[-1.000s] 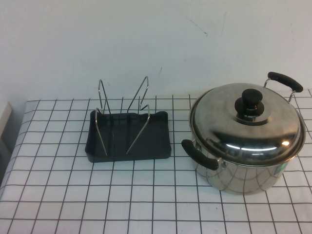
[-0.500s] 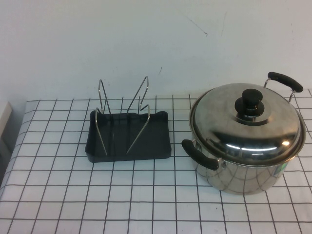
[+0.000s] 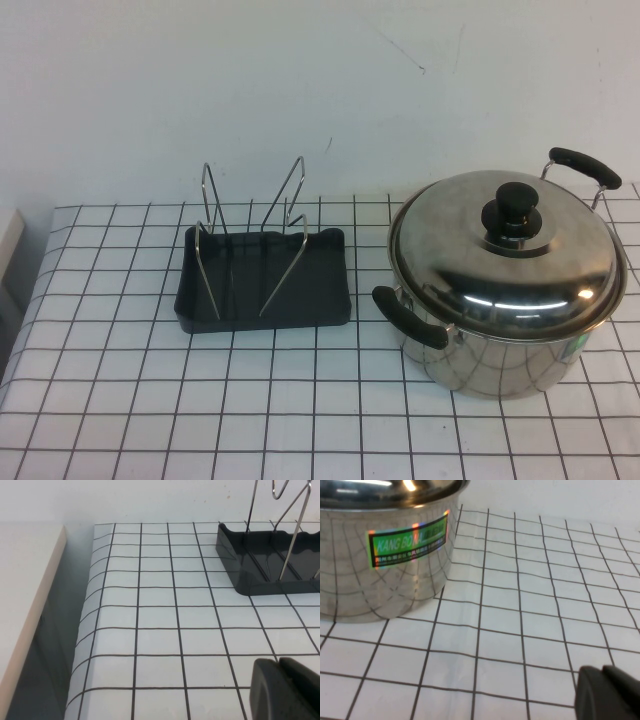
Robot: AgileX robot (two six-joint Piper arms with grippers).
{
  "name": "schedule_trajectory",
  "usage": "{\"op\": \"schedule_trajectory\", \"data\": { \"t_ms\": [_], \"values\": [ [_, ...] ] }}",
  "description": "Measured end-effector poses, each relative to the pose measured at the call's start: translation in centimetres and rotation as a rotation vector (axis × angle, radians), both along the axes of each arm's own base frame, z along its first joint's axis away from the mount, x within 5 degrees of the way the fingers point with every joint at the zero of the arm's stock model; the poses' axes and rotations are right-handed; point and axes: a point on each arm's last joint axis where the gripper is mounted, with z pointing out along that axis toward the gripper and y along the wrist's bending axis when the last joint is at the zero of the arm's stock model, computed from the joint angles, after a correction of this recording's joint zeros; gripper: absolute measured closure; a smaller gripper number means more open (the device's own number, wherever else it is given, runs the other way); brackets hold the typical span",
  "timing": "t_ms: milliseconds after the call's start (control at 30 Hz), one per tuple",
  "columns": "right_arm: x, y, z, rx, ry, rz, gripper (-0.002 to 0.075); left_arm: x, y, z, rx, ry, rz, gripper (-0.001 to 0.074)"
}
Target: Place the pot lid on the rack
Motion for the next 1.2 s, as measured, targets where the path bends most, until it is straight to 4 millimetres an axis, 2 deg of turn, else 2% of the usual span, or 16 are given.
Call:
{"op": "schedule_trajectory", "data": {
  "t_ms": [533,700,800,967,1200],
  "values": [
    [0.0,0.0,0.1,0.000,-0.009,0.000,0.0728,0.0,0.0,0.0,0.004,-0.001,-0.001,0.0738],
    [0.3,0.0,1.0,-0.004,-0.118,0.000,0.0728,0.1,0.0,0.2,-0.001,-0.039,0.005,0.0738],
    [0.5,0.0,2.5,-0.009,-0.280,0.001,0.0728,0.3,0.2,1.1,-0.015,-0.145,0.021,0.0738],
    [0.3,0.0,5.1,-0.019,-0.570,0.001,0.0728,0.4,0.5,3.7,-0.051,-0.428,0.063,0.0738],
    [-0.6,0.0,7.5,-0.029,-0.852,0.002,0.0728,-0.5,1.1,6.6,-0.093,-0.764,0.113,0.0738]
  ]
}}
